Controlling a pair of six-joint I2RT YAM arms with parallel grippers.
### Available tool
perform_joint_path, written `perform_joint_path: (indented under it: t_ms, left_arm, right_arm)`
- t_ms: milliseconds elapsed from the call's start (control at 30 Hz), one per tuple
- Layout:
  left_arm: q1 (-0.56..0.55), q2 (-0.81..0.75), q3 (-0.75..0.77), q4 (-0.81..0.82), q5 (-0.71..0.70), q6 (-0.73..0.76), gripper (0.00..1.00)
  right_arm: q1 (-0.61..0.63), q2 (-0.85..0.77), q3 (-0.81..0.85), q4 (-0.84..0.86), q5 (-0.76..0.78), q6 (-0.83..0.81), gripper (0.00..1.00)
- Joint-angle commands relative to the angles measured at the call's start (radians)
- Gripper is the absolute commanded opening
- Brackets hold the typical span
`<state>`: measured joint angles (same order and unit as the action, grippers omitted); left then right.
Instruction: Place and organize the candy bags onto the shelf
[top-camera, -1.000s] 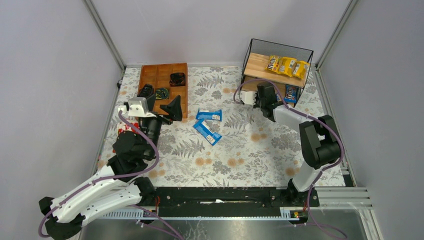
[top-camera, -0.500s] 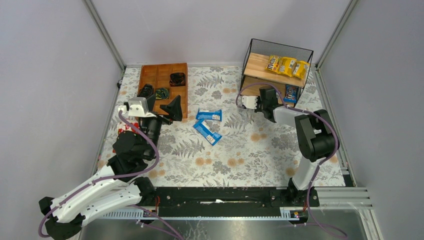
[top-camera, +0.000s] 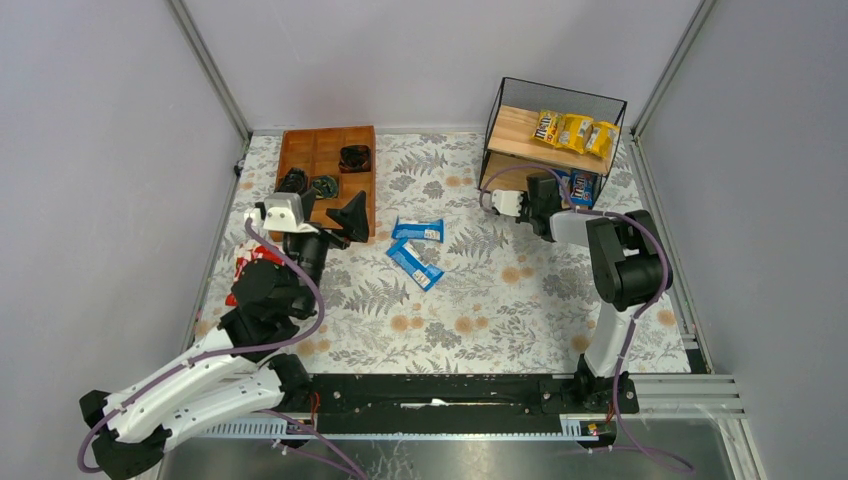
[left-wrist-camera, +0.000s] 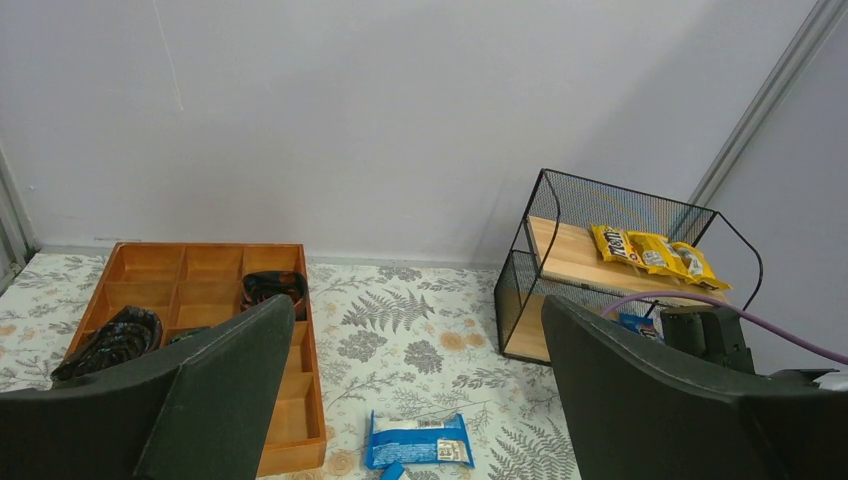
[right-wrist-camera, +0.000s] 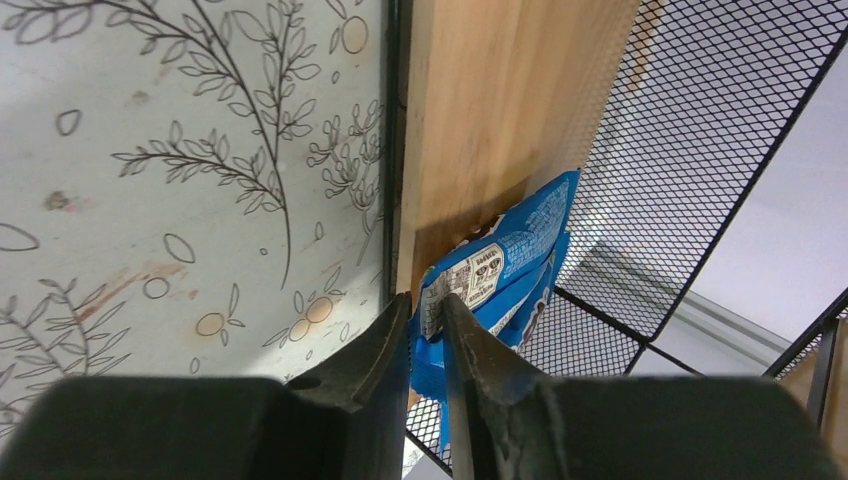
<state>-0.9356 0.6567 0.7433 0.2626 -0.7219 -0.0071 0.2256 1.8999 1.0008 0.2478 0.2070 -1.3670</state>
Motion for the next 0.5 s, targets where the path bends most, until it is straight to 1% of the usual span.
perform_joint_path:
  t_ms: [0, 233, 467]
  left_arm:
    - [-0.005, 0.004, 0.001, 0.033, 0.01, 0.009, 0.99]
    - [-0.004, 0.013, -0.001, 0.035, 0.012, 0.009, 0.99]
    - [-0.004, 0.018, 0.0, 0.035, 0.015, 0.009, 0.99]
  right_arm:
    - [-0.014, 0.023, 0.055, 0.055, -0.028, -0.038, 0.25]
    - [-0.031, 0.054, 0.132, -0.03, -0.066, -0.074, 0.26]
    - [-0.055, 0.062, 0.147, -0.039, -0.075, -0.086, 0.28]
